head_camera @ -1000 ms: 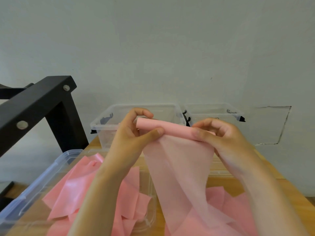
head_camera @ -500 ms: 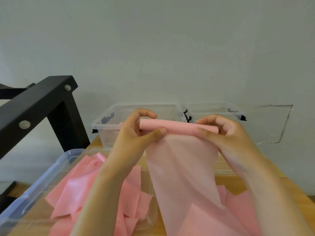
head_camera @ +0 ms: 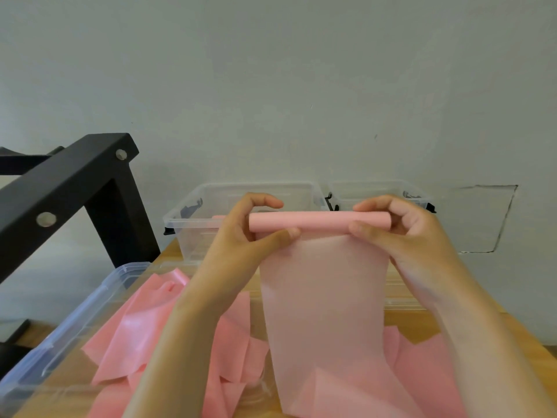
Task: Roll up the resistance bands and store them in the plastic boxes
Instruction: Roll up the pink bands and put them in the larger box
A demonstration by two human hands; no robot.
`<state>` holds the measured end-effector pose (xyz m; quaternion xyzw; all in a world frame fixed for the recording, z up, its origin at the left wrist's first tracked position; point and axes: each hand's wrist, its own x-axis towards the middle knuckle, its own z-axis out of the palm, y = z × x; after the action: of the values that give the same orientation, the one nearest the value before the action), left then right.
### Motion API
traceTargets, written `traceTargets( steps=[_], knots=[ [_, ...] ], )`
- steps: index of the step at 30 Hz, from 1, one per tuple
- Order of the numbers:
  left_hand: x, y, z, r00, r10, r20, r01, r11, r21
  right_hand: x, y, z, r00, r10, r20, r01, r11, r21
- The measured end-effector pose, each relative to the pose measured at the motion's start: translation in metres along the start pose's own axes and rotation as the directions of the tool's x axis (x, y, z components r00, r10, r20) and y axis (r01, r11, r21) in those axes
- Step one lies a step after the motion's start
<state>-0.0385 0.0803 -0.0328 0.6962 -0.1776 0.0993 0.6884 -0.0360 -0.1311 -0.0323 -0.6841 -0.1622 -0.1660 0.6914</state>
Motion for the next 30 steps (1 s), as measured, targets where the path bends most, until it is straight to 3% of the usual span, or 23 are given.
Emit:
traceTargets(
  steps=[2, 4, 10, 13, 17, 23, 28, 30],
  knots=[
    [-0.001, -0.002, -0.001, 0.995, -0.085, 0.051, 0.085, 0.996, -0.003, -0.001, -0.003, 0.001, 0.998, -0.059, 0.007, 0.059, 0.998, 0.0],
    [-0.001, -0.001, 0.001, 0.998, -0.053, 0.038, 0.051, 0.997, 0.056, 0.0, -0.003, 0.001, 0.996, -0.083, 0.019, 0.083, 0.997, 0.008],
    [0.001, 0.0, 0.004, 0.996, 0.069, -0.055, -0.069, 0.998, -0.007, 0.002, 0.005, -0.002, 0.997, 0.064, 0.038, -0.064, 0.998, -0.005],
    [0.001, -0.002, 0.004, 0.998, 0.047, -0.044, -0.047, 0.999, 0.004, 0.002, 0.003, -0.001, 1.0, -0.001, -0.019, 0.001, 1.0, 0.017],
    [0.0, -0.003, 0.006, 1.0, 0.017, -0.019, -0.016, 0.997, 0.079, 0.0, 0.0, -0.001, 0.998, -0.062, 0.021, 0.062, 0.998, -0.003],
    [0.003, -0.003, 0.002, 0.988, 0.131, -0.077, -0.133, 0.991, -0.02, 0.001, 0.007, -0.002, 0.995, 0.078, 0.057, -0.075, 0.996, -0.045],
    [-0.001, -0.001, 0.005, 0.998, -0.058, -0.039, 0.057, 0.998, -0.034, 0.001, 0.002, -0.002, 0.999, -0.043, 0.031, 0.043, 0.999, 0.009],
    [0.0, -0.003, 0.005, 0.998, -0.042, -0.04, 0.043, 0.999, 0.03, 0.002, 0.002, -0.003, 0.998, -0.041, 0.038, 0.04, 0.999, 0.025]
  ],
)
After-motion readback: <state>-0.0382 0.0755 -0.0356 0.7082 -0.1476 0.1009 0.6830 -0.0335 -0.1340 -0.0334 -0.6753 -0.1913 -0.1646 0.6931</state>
